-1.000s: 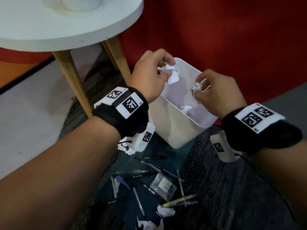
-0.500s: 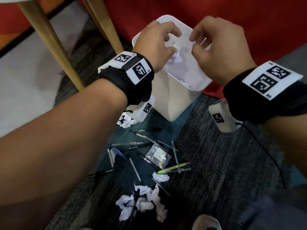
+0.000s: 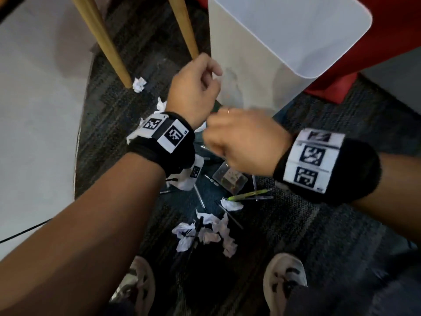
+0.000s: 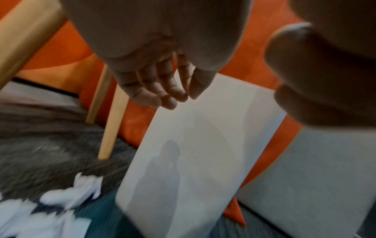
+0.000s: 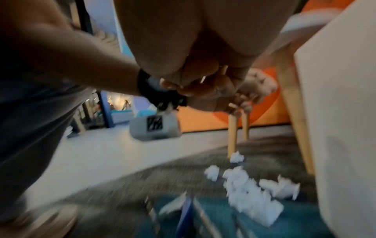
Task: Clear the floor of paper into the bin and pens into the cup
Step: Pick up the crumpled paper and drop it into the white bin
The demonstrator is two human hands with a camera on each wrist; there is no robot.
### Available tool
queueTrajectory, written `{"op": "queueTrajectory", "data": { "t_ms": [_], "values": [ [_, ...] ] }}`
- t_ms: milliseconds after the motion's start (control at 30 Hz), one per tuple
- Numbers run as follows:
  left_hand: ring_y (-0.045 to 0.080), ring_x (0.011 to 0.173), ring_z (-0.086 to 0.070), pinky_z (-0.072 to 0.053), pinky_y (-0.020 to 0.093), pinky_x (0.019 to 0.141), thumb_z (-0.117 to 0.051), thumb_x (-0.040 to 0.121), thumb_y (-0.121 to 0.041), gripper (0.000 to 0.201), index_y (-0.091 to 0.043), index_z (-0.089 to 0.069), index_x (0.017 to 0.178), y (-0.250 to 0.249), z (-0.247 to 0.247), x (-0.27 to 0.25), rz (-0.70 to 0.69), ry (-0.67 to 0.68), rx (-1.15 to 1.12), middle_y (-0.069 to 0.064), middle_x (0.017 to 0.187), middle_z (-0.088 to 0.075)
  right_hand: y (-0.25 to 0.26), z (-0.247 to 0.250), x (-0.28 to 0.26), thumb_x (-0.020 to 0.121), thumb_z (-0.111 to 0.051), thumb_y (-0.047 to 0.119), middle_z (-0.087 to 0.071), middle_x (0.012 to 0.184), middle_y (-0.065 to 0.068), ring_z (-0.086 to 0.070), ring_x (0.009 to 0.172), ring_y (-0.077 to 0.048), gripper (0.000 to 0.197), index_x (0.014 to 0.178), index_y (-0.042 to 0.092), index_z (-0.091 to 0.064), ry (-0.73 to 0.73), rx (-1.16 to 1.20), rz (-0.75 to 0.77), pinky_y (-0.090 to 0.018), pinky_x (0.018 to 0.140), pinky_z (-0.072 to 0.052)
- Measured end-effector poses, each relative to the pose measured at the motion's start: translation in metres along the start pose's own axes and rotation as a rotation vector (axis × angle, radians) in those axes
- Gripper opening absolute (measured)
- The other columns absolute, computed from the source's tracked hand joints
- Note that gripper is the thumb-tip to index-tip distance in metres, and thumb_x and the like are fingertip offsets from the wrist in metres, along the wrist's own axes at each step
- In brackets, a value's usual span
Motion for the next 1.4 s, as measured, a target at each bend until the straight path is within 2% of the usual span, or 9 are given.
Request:
{"op": "queueTrajectory", "data": {
  "t_ms": [133,233,433,533,700,833,967,1200,1400],
  "values": [
    [0.003,0.056,-0.047,-0.036,0.021,0.056,-0.052,0.092,-0.018,0.005,-0.021,-0.055,0.095,0.045,-0.027,-0.033,0.153,0.182,0.112,-0.010,0.067,-0.051,0.013,-0.107,-0.040,0.089,-0.052,0.013,-0.063,0.103,0.001,-0.059,0.098,-0.025,0.019,0.104,0.020,-0.062,0.735,-0.116,0.054,-0.037,0.072,-0.053],
    [0.019,0.071,-0.058,-0.044,0.027,0.064,-0.049,0.095,-0.025,0.007,-0.023,-0.054,0.098,0.085,-0.054,-0.070,0.276,0.445,0.260,-0.002,0.081,-0.062,-0.003,-0.161,-0.070,0.091,-0.052,0.016,-0.066,0.109,-0.002,-0.063,0.102,-0.028,0.020,0.107,0.019,-0.063,1.001,-0.173,-0.002,-0.040,0.082,-0.055],
    [0.027,0.094,-0.061,-0.051,0.036,0.081,-0.048,0.094,-0.025,0.015,-0.019,-0.060,0.102,0.128,-0.096,-0.144,0.310,0.989,0.488,0.005,0.103,-0.066,-0.024,-0.204,-0.103,0.099,-0.039,0.022,-0.054,0.132,-0.005,-0.048,0.126,-0.031,0.035,0.130,0.021,-0.055,0.973,-0.221,-0.074,-0.043,0.095,-0.047],
    [0.030,0.089,-0.062,-0.052,0.037,0.077,-0.055,0.088,-0.036,0.022,-0.018,-0.063,0.098,0.133,-0.113,-0.173,0.201,1.175,0.640,0.007,0.097,-0.067,-0.030,-0.207,-0.110,0.090,-0.038,0.027,-0.065,0.113,-0.010,-0.063,0.107,-0.034,0.040,0.115,0.023,-0.069,0.981,-0.212,-0.122,-0.045,0.078,-0.054],
    [0.031,0.109,-0.050,-0.034,0.048,0.096,-0.057,0.072,-0.075,0.063,-0.024,-0.065,0.105,0.151,-0.134,-0.211,0.036,1.251,0.835,0.003,0.110,-0.063,-0.030,-0.211,-0.110,0.095,-0.048,0.025,-0.048,0.135,-0.011,-0.041,0.131,-0.033,0.035,0.128,0.016,-0.056,0.981,-0.310,-0.086,-0.044,0.100,-0.038],
    [0.031,0.120,-0.045,-0.030,0.046,0.101,-0.068,0.074,-0.060,0.060,-0.024,-0.059,0.121,0.156,-0.145,-0.230,-0.033,1.236,0.842,0.006,0.124,-0.056,-0.035,-0.224,-0.102,0.068,-0.082,0.034,-0.069,0.088,-0.003,-0.067,0.088,-0.028,0.023,0.084,0.022,-0.072,0.940,-0.345,-0.185,-0.040,0.071,-0.054],
    [0.032,0.118,-0.046,-0.029,0.046,0.102,-0.065,0.081,-0.047,0.046,-0.028,-0.057,0.123,0.151,-0.147,-0.234,-0.027,1.196,0.790,0.006,0.124,-0.055,-0.034,-0.241,-0.103,0.100,-0.040,0.024,-0.053,0.132,-0.012,-0.035,0.134,-0.038,0.032,0.126,0.014,-0.056,1.006,-0.335,-0.153,-0.049,0.107,-0.030],
    [0.029,0.111,-0.047,-0.025,0.049,0.101,-0.064,0.081,-0.038,0.031,-0.025,-0.061,0.110,0.150,-0.140,-0.217,-0.003,1.192,0.721,0.004,0.110,-0.060,-0.041,-0.245,-0.094,0.099,-0.041,0.021,-0.054,0.130,-0.009,-0.040,0.129,-0.032,0.031,0.121,0.013,-0.062,0.978,-0.261,-0.226,-0.041,0.102,-0.035],
    [0.032,0.091,-0.064,-0.045,0.042,0.089,-0.058,0.087,-0.037,0.020,-0.017,-0.063,0.087,0.149,-0.131,-0.193,0.107,1.173,0.628,0.008,0.092,-0.068,-0.053,-0.229,-0.074,0.087,-0.060,0.040,-0.057,0.121,-0.011,-0.048,0.123,-0.029,0.041,0.111,0.007,-0.063,0.847,-0.114,-0.360,-0.039,0.096,-0.048]
  ]
}}
Point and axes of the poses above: each hand's wrist, its own x-axis towards the middle knuckle, its own z-axis out of the back of the hand, y = z × x, the point moved 6 cm from there along x, towards the middle knuckle
